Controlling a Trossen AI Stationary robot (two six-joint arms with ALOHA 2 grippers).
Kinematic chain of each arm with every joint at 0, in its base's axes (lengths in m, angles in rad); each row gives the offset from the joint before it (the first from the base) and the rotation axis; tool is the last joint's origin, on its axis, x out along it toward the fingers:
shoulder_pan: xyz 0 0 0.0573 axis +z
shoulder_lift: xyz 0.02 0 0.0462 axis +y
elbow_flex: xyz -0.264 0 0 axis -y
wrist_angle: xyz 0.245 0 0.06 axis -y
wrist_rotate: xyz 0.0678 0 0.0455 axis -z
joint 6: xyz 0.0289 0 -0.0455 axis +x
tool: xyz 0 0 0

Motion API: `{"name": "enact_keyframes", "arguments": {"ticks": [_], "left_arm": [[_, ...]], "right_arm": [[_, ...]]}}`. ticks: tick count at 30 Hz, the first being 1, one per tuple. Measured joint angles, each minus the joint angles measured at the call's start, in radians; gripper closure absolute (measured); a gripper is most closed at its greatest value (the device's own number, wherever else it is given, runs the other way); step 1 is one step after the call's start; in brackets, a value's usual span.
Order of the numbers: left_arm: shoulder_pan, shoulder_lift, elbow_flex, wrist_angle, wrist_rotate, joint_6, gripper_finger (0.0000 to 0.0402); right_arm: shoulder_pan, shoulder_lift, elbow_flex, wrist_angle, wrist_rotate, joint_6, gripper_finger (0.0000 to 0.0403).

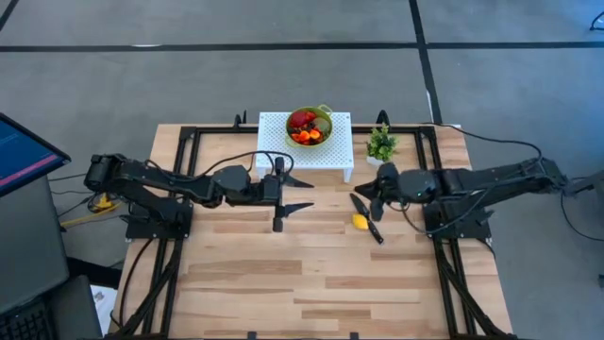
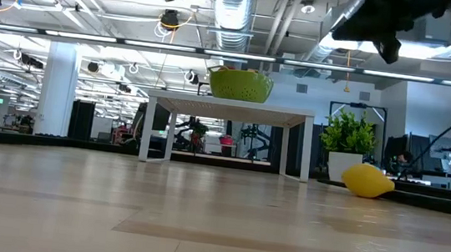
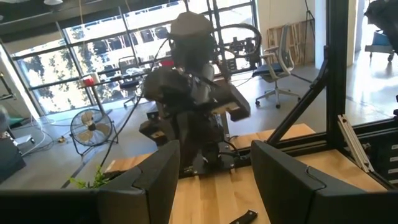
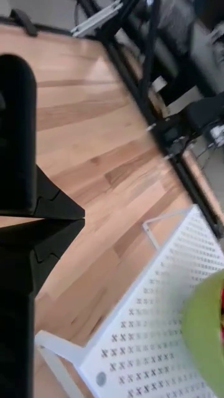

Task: Pick & Place Fruit
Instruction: Put the yellow lemon into the green strainer bowl

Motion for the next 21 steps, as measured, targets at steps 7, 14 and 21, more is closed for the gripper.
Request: {"name": "enact_keyframes", "arguments": {"ticks": [7,14,21], "left_arm": [[0.000,0.000,0.000,0.007,0.000,0.000,0.0211],[0.000,0.000,0.000,0.013,0.000,0.000,0.0211],[0.000,0.000,0.000,0.015,0.000,0.000,0.0211]], "right_arm": [[0.077,0.138,0.096,-0.096,0.067,0.086,0.0403],[0.148,0.266,0.186,-0.341,0.082,0.287,0.0403],[0.230,0.348,0.228,-0.472,0.055,0.378,0.0403]]}}
